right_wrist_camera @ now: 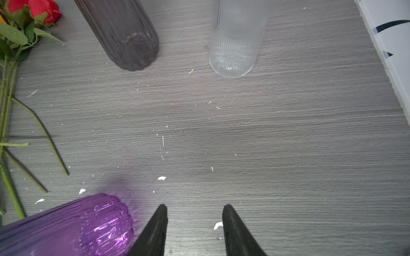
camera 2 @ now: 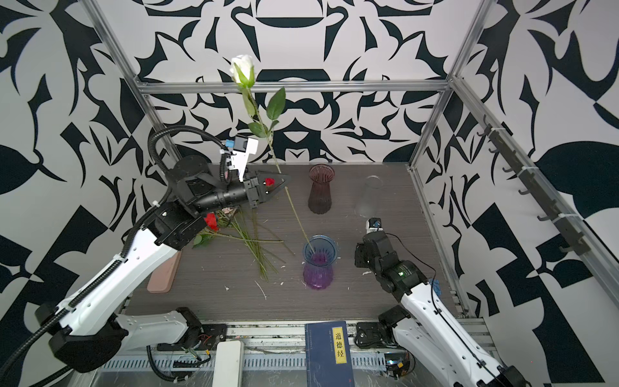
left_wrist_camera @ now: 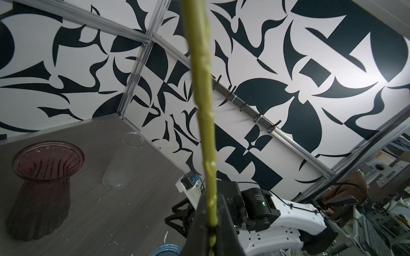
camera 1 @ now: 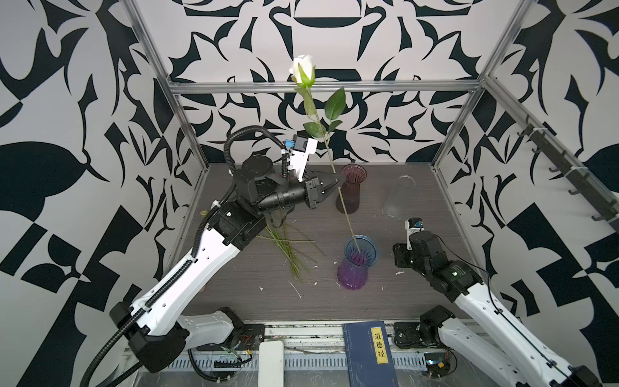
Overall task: Arrange flowers in a vase
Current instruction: Place the flower in the vase.
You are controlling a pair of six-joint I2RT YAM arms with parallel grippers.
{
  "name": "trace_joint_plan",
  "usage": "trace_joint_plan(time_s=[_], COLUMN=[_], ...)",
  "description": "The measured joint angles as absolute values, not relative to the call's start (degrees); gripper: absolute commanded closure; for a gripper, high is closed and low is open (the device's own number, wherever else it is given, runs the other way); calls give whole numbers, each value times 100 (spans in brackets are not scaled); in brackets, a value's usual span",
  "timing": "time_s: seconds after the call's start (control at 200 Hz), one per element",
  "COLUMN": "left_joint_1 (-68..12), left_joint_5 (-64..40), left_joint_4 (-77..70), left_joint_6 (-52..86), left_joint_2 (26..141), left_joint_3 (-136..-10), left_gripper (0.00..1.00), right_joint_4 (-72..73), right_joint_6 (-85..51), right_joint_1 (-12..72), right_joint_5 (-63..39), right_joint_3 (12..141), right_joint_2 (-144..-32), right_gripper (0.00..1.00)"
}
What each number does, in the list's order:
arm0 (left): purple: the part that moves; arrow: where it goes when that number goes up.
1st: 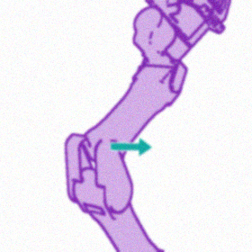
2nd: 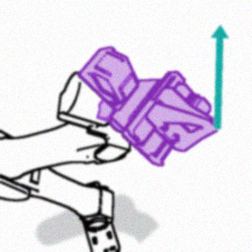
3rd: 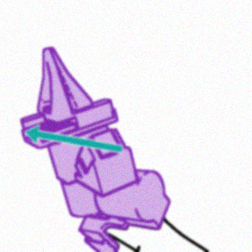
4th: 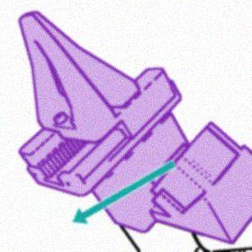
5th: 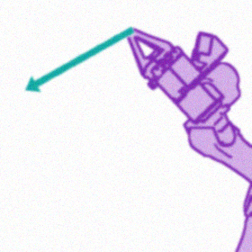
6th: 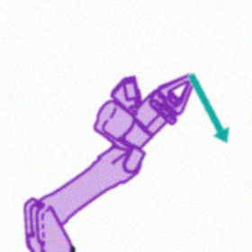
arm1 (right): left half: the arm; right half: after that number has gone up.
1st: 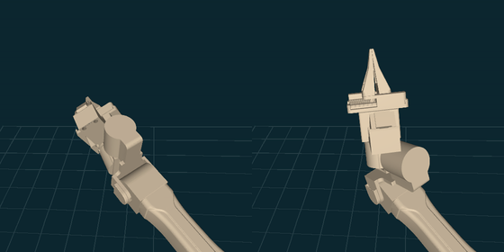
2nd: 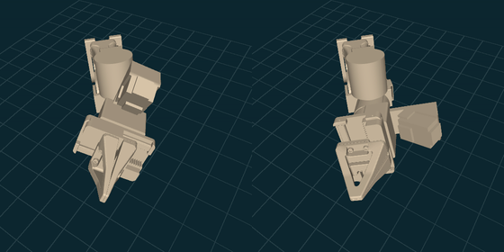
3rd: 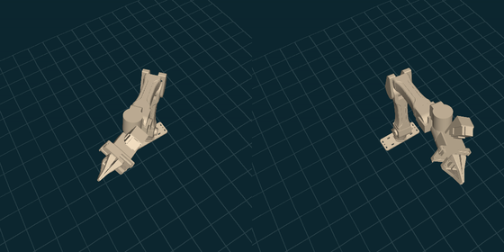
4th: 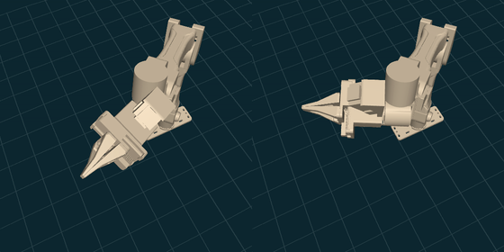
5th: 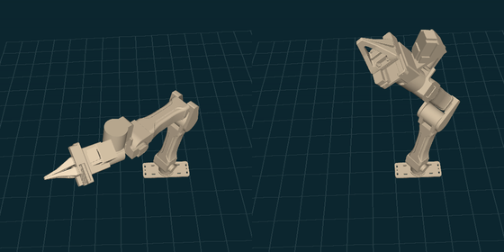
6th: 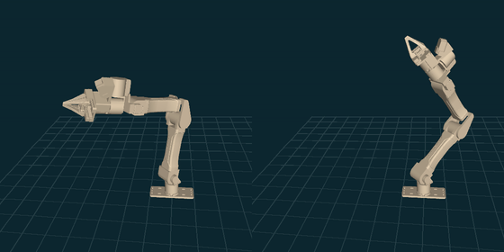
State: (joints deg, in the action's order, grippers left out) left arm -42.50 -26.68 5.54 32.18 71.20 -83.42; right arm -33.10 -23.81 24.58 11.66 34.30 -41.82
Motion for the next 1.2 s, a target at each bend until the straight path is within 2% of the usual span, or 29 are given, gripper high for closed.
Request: trace_joint_plan(time_s=[0.185, 0.45, 0.745, 0.82, 0.895, 0.945, 1.025, 1.2], left_joint_1=[-4713, -5811, -6281, -6302, -6302, -6307, -6309, -6313], left_joint_5=[-2279, -1382, -742, -716, -711, -709, -703, -613], left_joint_4=[587, 906, 1225, 1229, 1232, 1234, 1238, 1337], left_joint_6=[2720, 1723, 1090, 1022, 974, 958, 978, 1031], left_joint_2=[7251, 7885, 8195, 8195, 8195, 8195, 8193, 7859], left_joint_3=[-8342, -8344, -8357, -8368, -8368, -8368, -8361, -7852], left_gripper=[100, 100, 100, 74, 34, 20, 11, 10], right_joint_4=[-3310, -3310, -3308, -3310, -3308, -3310, -3310, -3308], right_joint_6=[-2381, -2381, -2381, -2381, -2381, -2381, -2381, -2381], right_joint_1=[2458, 2458, 2458, 2458, 2458, 2458, 2458, 2458], right_joint_5=[1164, 1164, 1164, 1164, 1164, 1164, 1164, 1164], right_joint_3=[3430, 3430, 3415, 3415, 3415, 3413, 3411, 3411], right_joint_2=[-4206, -4204, -4150, -4154, -4154, -4154, -4152, -4154], right_gripper=[55, 55, 55, 55, 55, 55, 55, 55])
